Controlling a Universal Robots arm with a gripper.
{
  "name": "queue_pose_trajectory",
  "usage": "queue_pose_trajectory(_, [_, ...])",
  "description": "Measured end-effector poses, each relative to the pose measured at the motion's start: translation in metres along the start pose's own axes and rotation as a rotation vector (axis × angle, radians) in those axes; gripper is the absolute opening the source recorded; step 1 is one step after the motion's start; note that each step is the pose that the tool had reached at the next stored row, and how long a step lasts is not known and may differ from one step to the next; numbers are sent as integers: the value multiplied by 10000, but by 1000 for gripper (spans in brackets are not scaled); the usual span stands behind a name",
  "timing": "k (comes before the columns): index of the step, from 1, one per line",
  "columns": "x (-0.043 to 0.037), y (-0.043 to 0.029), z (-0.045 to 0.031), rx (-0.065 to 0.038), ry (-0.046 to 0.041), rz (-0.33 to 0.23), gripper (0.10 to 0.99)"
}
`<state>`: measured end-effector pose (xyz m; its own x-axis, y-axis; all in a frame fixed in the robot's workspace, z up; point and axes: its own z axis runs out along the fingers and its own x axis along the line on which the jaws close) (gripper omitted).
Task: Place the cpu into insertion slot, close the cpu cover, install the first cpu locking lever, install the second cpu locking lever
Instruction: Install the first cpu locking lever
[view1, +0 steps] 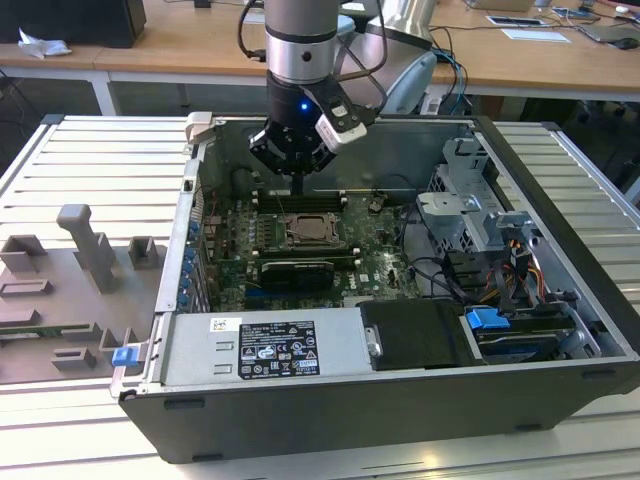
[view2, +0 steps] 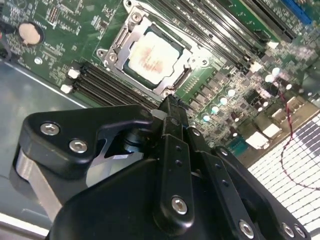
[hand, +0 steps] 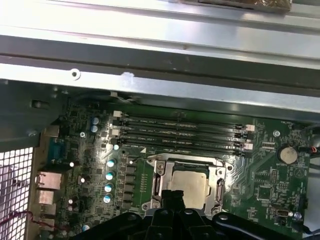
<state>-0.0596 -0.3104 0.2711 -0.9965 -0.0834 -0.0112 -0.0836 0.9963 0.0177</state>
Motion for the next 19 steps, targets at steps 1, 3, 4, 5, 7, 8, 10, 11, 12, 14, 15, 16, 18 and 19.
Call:
queue_pose_trajectory(1, [1,0,4,1,-2,150,106])
queue_pose_trajectory(3, [18,2,11,4,-4,312,106])
queue_pose_trajectory(4, [47,4,12,7,-4,329,106])
queue_pose_trajectory(5, [99,9,14,5,-5,327,106])
queue_pose_trajectory(7, [215,18,18,4,-5,328,106])
queue_pose_trajectory(8, [271,23,20,4,-6,328,106])
queue_pose_trajectory(10, [355,30,23,4,-6,327,106])
queue_pose_trajectory(11, [384,33,25,4,-6,329,106])
queue_pose_trajectory(12, [410,38,29,3,-7,330,106])
queue_pose_trajectory(14, [442,57,37,5,-4,328,106])
queue_pose_trajectory(15, [447,69,43,4,-6,327,106])
queue_pose_trajectory(16, [450,83,48,3,-6,328,106])
queue_pose_trajectory(18, [453,120,60,4,-5,329,106])
queue_pose_trajectory(19, [452,149,69,4,-5,328,106])
